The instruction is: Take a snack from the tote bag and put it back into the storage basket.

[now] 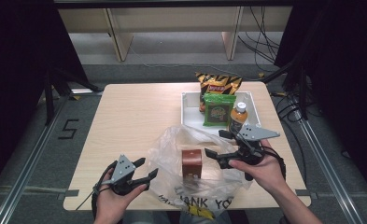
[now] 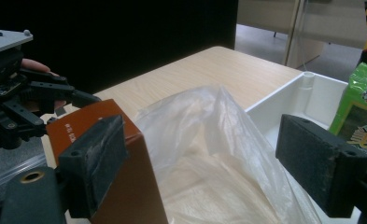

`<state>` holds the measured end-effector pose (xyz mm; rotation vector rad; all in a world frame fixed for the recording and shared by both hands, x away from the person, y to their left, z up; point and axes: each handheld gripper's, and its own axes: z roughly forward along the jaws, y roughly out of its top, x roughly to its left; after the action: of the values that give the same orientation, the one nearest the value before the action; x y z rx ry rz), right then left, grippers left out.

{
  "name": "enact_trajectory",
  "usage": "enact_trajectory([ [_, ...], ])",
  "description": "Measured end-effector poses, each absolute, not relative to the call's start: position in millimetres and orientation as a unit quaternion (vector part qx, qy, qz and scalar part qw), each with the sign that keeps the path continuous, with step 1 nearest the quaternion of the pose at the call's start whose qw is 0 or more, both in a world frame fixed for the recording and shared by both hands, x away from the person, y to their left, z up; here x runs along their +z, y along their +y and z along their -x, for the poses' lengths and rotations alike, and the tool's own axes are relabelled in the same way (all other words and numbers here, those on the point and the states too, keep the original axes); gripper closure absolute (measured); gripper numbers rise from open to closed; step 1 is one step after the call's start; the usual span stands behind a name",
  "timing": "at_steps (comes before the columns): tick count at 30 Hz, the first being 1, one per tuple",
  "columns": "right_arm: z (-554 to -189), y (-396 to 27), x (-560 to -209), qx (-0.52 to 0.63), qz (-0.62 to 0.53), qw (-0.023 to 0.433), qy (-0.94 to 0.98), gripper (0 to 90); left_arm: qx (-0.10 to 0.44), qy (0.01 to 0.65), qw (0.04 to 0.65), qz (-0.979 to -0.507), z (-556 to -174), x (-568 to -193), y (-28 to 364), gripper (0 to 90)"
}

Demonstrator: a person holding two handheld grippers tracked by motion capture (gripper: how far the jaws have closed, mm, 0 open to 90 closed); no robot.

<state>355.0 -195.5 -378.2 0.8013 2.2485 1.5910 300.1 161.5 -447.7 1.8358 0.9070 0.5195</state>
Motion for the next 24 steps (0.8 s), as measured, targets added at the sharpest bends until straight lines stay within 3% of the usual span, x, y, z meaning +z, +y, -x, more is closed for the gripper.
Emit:
enact_trajectory([
  [7,-349,-187,-375,0.554,-0.258,0.140,0.779,15.5,0.212,0.374,0.492,-0.757,-300,-449,160,38.7],
  [10,-345,-182,-374,0.562,-0.261,0.117,0.776,15.5,0.213,0.374,0.491,-0.757,-300,-449,160,38.7],
  [14,-346,-178,-373,0.572,-0.236,0.130,0.775,15.7,0.213,0.374,0.491,-0.757,-300,-449,160,38.7],
  [19,-343,-174,-371,0.565,-0.237,0.109,0.783,15.7,0.212,0.375,0.488,-0.759,-299,-448,159,38.7],
  [24,-344,-176,-374,0.573,-0.233,0.121,0.776,16.1,0.213,0.369,0.497,-0.756,-297,-444,157,39.5],
])
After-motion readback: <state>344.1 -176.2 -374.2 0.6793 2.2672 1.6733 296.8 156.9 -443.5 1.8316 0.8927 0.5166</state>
